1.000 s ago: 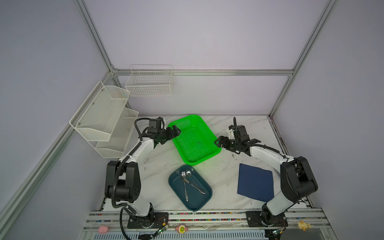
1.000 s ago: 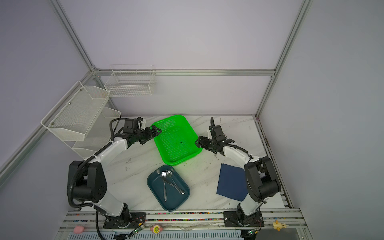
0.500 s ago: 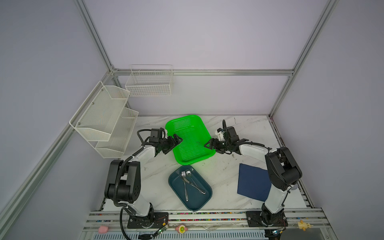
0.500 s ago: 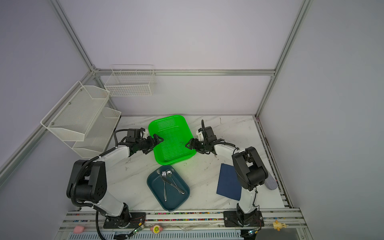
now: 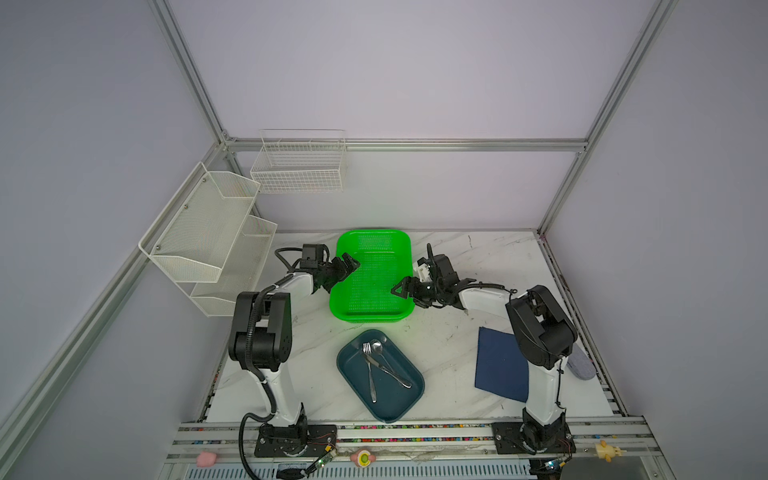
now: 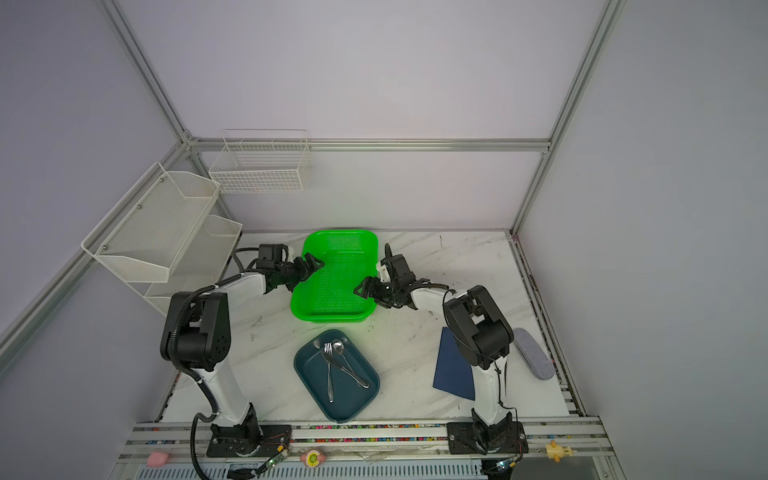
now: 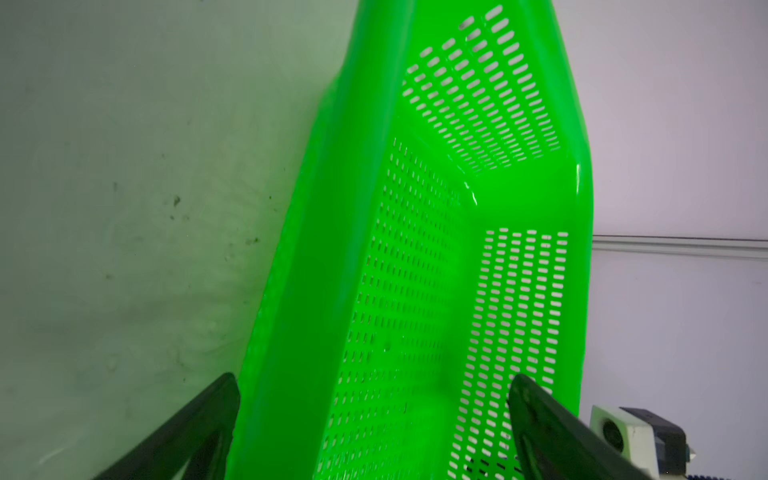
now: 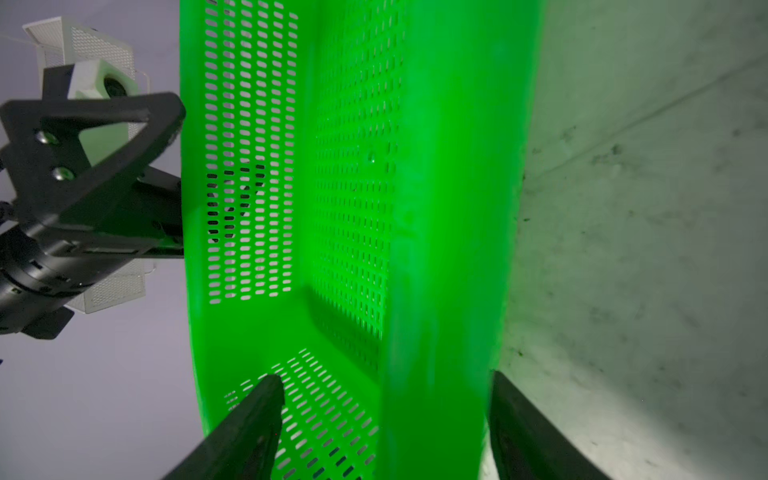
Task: Place the utensils on the paper napkin and roll it up
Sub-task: 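Lift the green basket with both grippers and carry it farther from the robot, then lower the green basket onto the table and open both grippers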
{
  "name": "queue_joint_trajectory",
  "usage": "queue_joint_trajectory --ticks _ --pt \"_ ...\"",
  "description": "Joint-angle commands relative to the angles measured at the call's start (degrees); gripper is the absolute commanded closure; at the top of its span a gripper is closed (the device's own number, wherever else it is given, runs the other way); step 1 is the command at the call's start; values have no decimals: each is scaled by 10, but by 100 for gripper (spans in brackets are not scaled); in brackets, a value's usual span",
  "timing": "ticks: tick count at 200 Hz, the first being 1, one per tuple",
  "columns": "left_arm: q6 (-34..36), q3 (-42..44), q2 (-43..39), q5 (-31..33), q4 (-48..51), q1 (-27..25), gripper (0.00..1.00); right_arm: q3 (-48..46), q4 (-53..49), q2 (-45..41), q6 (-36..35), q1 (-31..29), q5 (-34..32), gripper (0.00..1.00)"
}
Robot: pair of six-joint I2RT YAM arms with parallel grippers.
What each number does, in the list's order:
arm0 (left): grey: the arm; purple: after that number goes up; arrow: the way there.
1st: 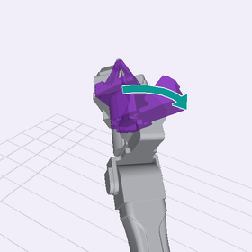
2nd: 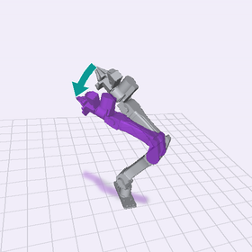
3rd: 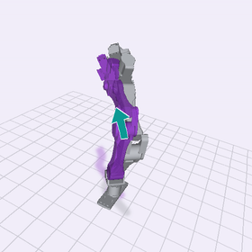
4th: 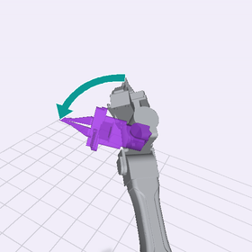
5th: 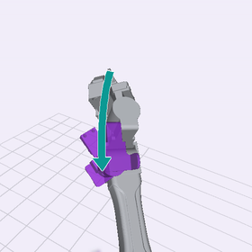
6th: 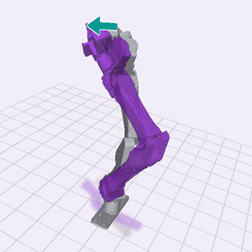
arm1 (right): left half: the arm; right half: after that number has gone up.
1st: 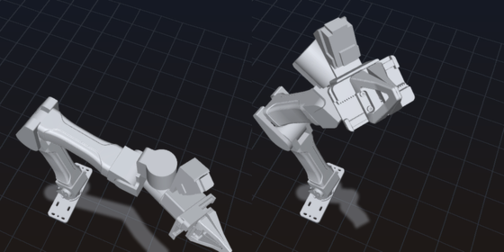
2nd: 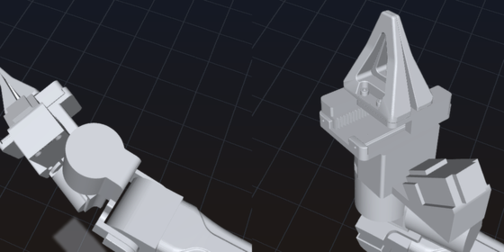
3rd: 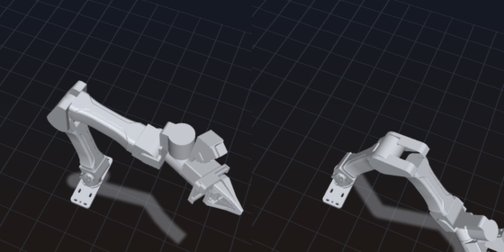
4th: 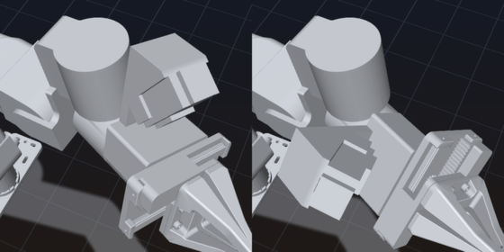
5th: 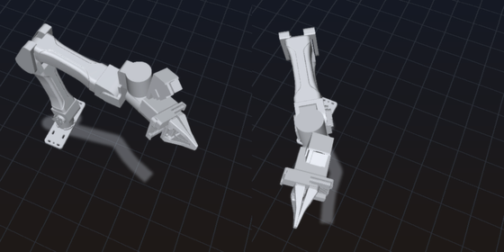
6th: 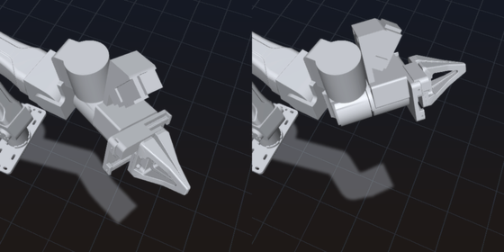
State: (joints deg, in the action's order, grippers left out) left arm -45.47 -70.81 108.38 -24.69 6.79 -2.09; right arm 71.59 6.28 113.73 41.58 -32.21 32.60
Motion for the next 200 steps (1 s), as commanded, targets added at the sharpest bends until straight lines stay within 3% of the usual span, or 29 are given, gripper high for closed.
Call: queue_joint_trajectory --ticks 1,53,73,137,170,200 --pt "-5 -64 12 -4 -14 9 0 25 44 16 31 -3 4 22" --pt "35 -134 35 60 80 20 0 52 42 37 39 -4 21 20" --pt "53 -129 12 84 109 23 0 51 -17 9 18 -2 -33 14" --pt "89 -45 -100 121 146 23 0 -29 -165 -149 -120 -2 -135 13" --pt "105 42 -202 136 167 17 0 -128 -190 -241 -155 -20 -54 15" --pt "107 158 -346 126 176 11 0 -216 -177 -310 -122 -61 -20 19"
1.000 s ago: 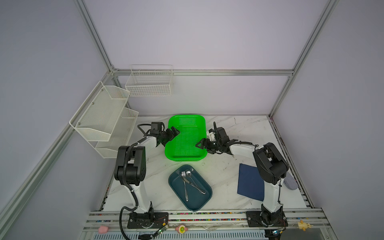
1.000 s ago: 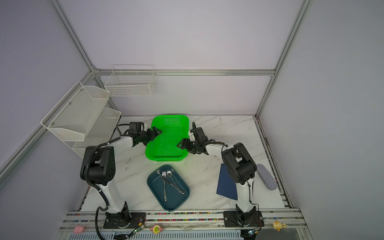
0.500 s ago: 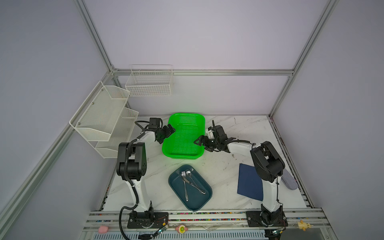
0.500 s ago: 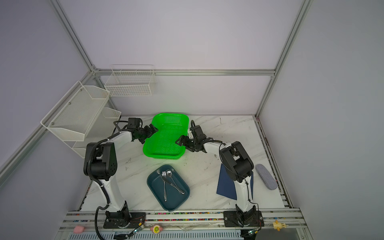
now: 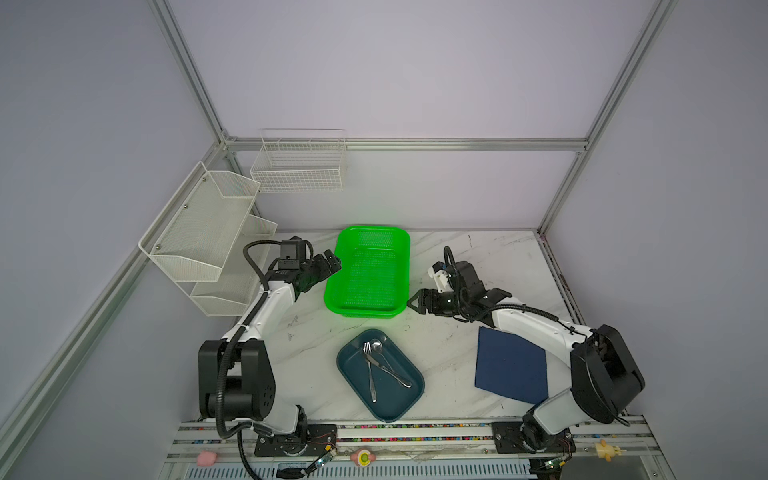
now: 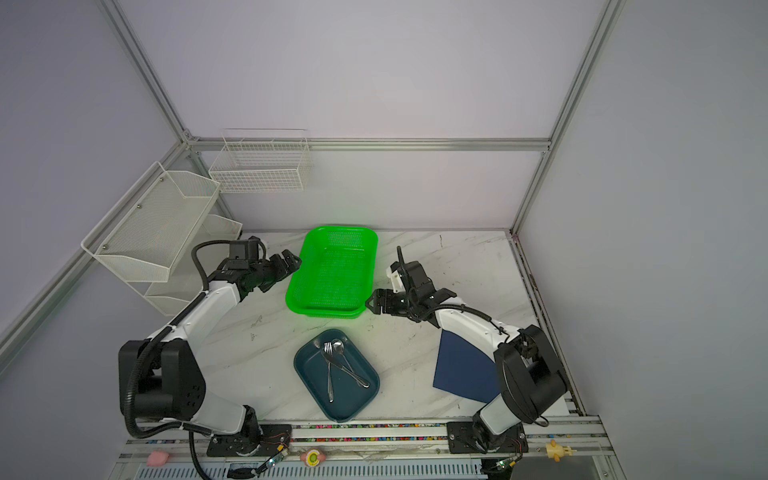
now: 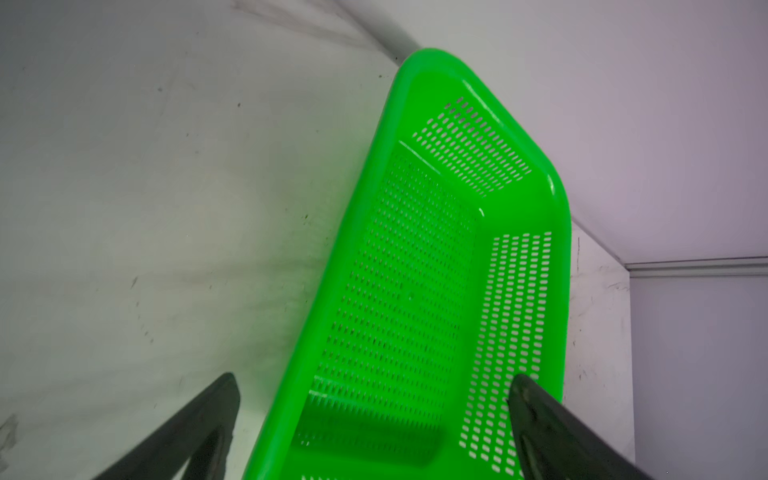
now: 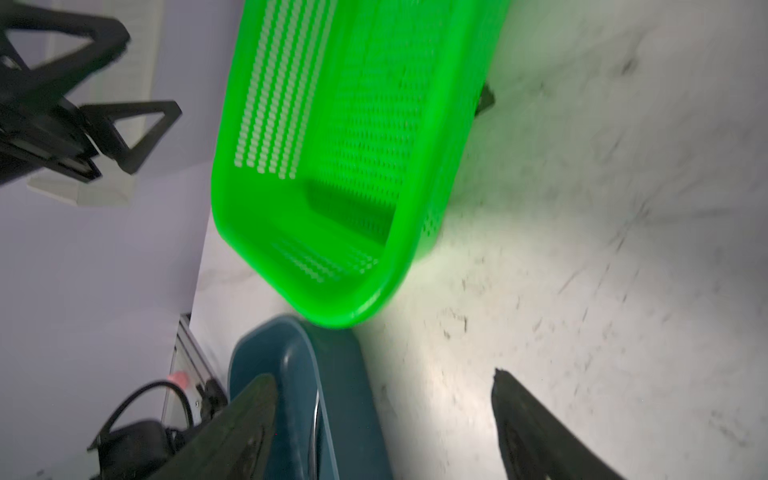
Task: Place the utensils on the paper napkin and roll it up
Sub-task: 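Lower the green basket onto the table and open both grippers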
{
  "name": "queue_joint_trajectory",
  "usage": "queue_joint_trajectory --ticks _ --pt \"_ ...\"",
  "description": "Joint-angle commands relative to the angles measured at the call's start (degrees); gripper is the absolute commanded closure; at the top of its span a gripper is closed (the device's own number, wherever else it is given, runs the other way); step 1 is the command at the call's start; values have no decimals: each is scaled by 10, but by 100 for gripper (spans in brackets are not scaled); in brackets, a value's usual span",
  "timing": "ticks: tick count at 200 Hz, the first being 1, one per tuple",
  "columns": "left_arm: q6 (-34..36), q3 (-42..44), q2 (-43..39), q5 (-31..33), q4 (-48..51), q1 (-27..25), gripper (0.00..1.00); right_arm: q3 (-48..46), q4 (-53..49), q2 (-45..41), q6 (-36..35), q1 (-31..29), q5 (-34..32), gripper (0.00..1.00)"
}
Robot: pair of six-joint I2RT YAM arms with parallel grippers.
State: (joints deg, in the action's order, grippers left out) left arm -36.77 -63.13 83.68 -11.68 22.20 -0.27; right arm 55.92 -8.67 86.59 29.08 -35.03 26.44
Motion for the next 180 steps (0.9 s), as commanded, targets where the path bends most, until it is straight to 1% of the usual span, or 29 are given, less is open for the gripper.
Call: queue_joint_trajectory --ticks 1,24,33,41,52,61,71,97,122,141,165,180 --pt "21 85 -104 -5 23 -7 0 -63 -26 -41 5 -35 44 20" --pt "32 144 -204 -20 65 -17 0 -121 14 -93 36 -95 75 21" --pt "31 169 -242 -33 71 -19 0 -131 18 -98 40 -118 84 21" --pt "29 188 -271 -37 78 -20 0 -129 8 -92 40 -134 71 21" --pt "18 210 -311 -36 91 -21 0 -118 -11 -70 35 -150 37 22" --pt "17 222 -336 -37 98 -22 0 -103 -23 -48 30 -157 14 25" --pt "14 229 -357 -33 108 -21 0 -89 -27 -23 30 -163 0 31" --pt "12 224 -380 -26 129 -21 0 -63 -10 22 47 -179 -25 39" --pt "9 220 -378 -33 132 -21 0 -48 4 55 86 -183 -66 60" --pt "11 215 -374 -31 136 -22 0 -43 14 65 107 -193 -103 66" --pt "13 224 -372 -6 137 -22 0 -36 29 74 138 -196 -133 75" --pt "15 229 -371 -4 137 -22 0 -31 44 81 162 -199 -143 80"
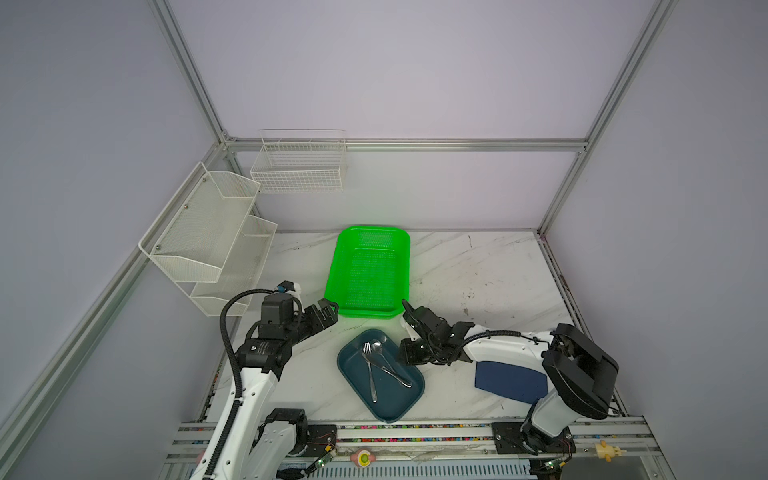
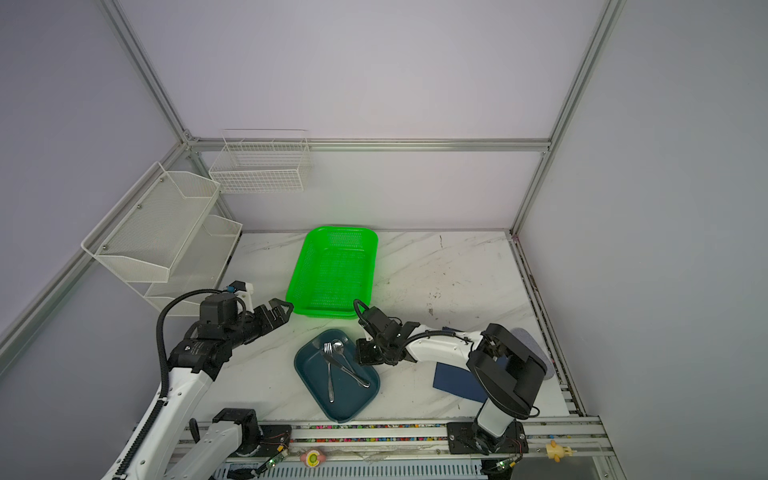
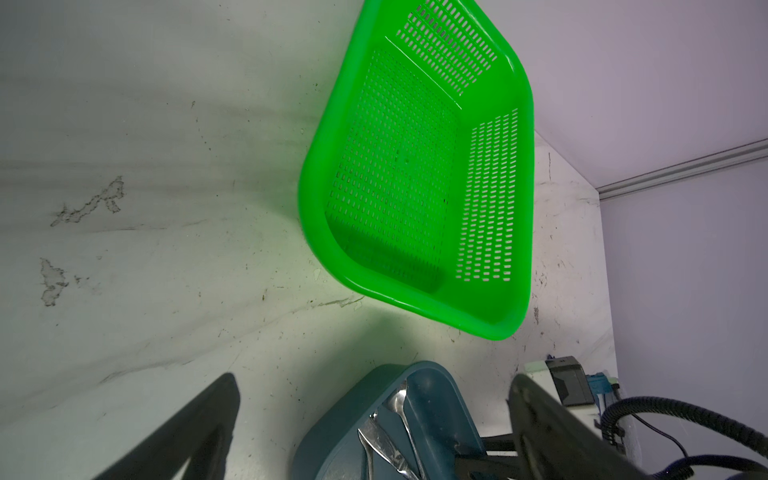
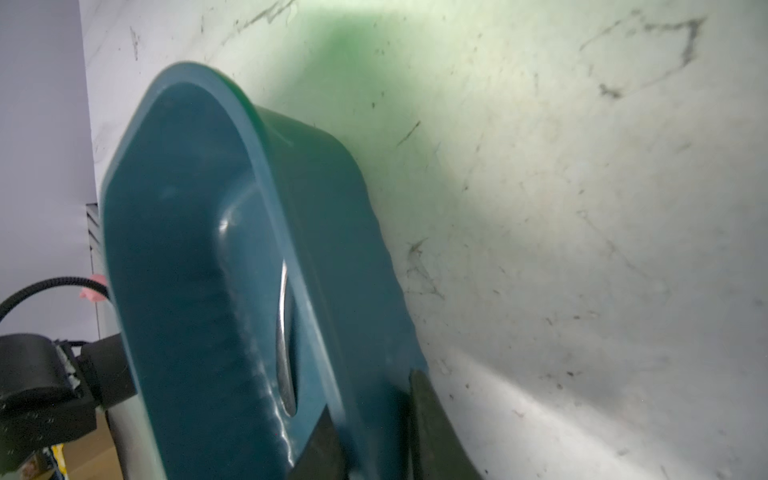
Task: Place the utensils on the paper napkin and roll it up
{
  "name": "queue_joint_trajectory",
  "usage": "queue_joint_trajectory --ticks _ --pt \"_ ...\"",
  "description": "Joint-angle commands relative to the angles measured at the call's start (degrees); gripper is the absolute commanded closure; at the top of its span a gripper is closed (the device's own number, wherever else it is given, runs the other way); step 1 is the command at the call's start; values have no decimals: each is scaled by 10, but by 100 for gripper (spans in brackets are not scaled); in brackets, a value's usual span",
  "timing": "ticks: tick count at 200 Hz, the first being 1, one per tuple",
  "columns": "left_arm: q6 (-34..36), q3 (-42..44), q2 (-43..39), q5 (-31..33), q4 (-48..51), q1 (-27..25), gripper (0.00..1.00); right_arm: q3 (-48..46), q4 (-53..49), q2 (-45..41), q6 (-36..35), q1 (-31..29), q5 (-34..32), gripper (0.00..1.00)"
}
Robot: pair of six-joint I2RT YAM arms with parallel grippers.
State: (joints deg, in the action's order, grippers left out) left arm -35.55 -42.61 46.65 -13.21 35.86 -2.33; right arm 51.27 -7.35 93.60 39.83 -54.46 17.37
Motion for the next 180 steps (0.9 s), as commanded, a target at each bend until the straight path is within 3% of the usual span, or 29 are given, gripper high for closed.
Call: queue_joint_trajectory --ticks 1,43,76,96,140,155,180 --pt "2 24 0 11 0 -1 0 16 33 12 56 -5 -53 80" --pt "10 28 -10 20 4 -1 0 40 47 35 124 -17 -96 84" --pt "18 20 -18 25 13 -1 0 68 15 47 185 -35 -171 92" --pt "26 11 -17 25 20 -1 0 86 -1 55 218 -55 -211 90" --pt "44 -8 -15 28 37 -1 0 104 2 70 236 -77 -221 82" --pt "50 -12 -15 19 39 -1 0 103 7 61 237 -77 -212 74" --pt "65 -22 -16 -18 42 -1 0 99 -14 12 228 -77 -224 71"
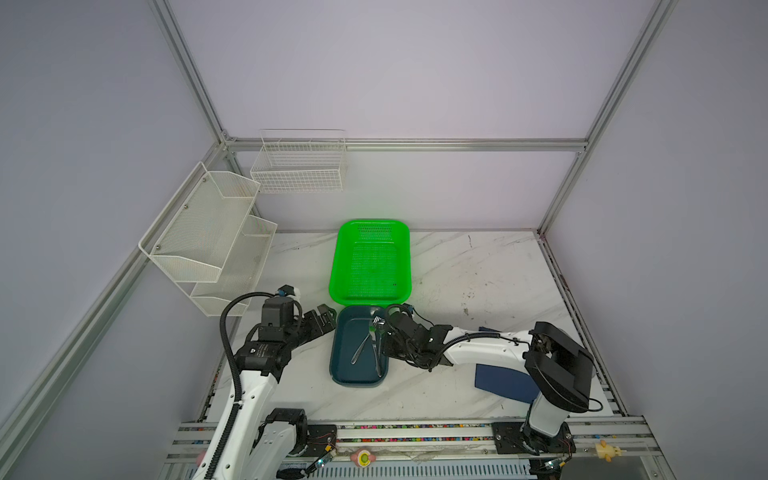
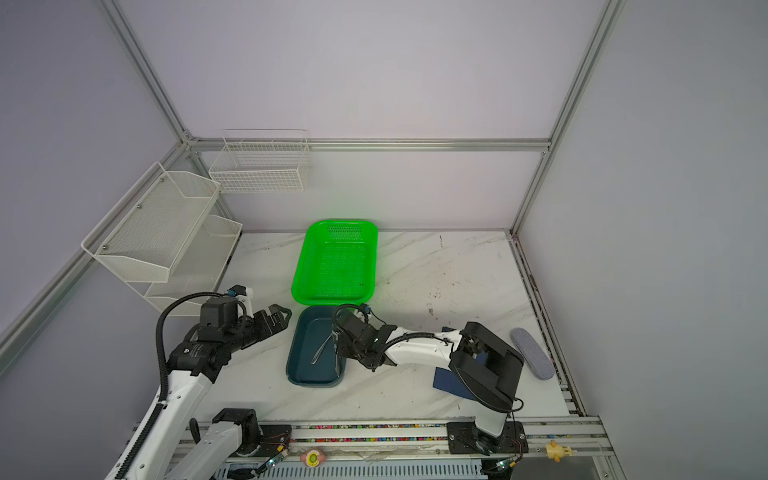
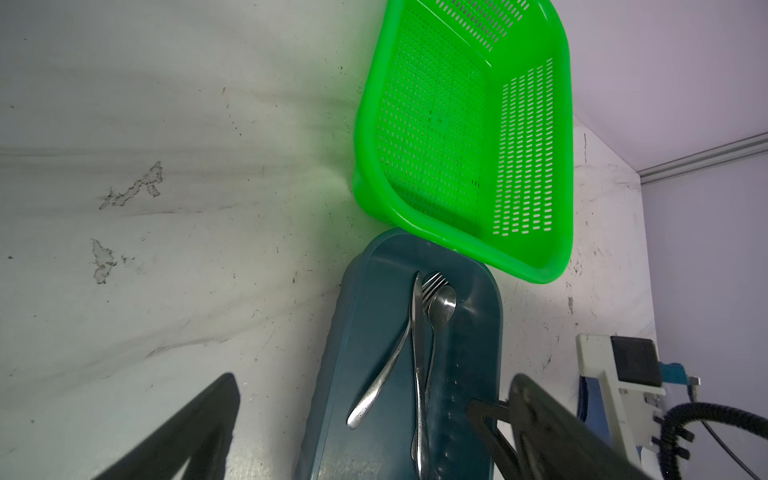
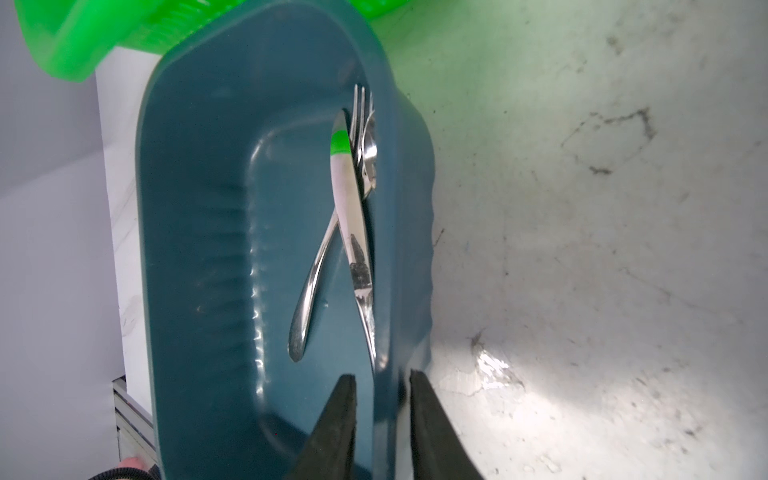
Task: Place the utensils on the paper napkin and roll it up
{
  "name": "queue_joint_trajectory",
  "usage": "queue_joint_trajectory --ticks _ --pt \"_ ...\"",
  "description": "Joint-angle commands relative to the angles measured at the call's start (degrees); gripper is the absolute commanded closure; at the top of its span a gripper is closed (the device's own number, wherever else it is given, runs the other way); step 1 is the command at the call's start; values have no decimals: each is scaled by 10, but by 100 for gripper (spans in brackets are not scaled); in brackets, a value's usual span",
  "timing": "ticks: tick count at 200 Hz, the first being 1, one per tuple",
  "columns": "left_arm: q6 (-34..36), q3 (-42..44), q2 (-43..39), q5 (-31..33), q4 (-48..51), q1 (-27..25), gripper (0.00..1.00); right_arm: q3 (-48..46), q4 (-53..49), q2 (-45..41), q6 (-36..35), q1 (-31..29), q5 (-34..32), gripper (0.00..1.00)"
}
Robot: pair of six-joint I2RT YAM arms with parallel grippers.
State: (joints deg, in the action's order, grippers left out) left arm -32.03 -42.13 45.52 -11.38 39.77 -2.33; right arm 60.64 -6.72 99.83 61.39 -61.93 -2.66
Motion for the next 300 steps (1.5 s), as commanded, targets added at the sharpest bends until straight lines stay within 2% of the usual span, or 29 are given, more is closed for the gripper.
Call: queue_joint_trajectory --ticks 1,26,44,72,89,113,132,163,195,247,266,300 --pt "30 -28 -4 -38 3 -1 0 4 -21 -53 12 -2 -25 71" --pt "42 -39 -1 -85 2 -1 0 -31 -75 -147 11 6 -80 65" --pt "57 -48 7 -134 -3 -5 0 -101 -96 -240 10 37 -97 61" --pt "74 -57 29 -184 -13 -30 0 -229 -129 -374 -7 196 -42 61" --pt "76 -64 32 -172 -14 -58 0 -266 -163 -436 -41 271 -41 60" --pt "83 -65 33 -162 -32 -96 0 -292 -192 -438 -105 366 -2 61" --pt "83 -74 48 -158 -42 -123 0 -307 -191 -403 -130 401 14 61" --pt "86 -89 69 -129 -44 -155 0 -298 -179 -341 -157 404 9 62" --pt "89 -89 77 -110 -49 -160 0 -282 -158 -291 -187 404 27 61" --pt "100 -95 91 -98 -55 -160 0 -267 -95 -197 -249 393 131 60" --pt "102 -98 95 -94 -55 -161 0 -257 -66 -161 -272 350 174 59" --pt "102 -107 110 -99 -61 -161 0 -192 -59 -77 -291 231 197 59"
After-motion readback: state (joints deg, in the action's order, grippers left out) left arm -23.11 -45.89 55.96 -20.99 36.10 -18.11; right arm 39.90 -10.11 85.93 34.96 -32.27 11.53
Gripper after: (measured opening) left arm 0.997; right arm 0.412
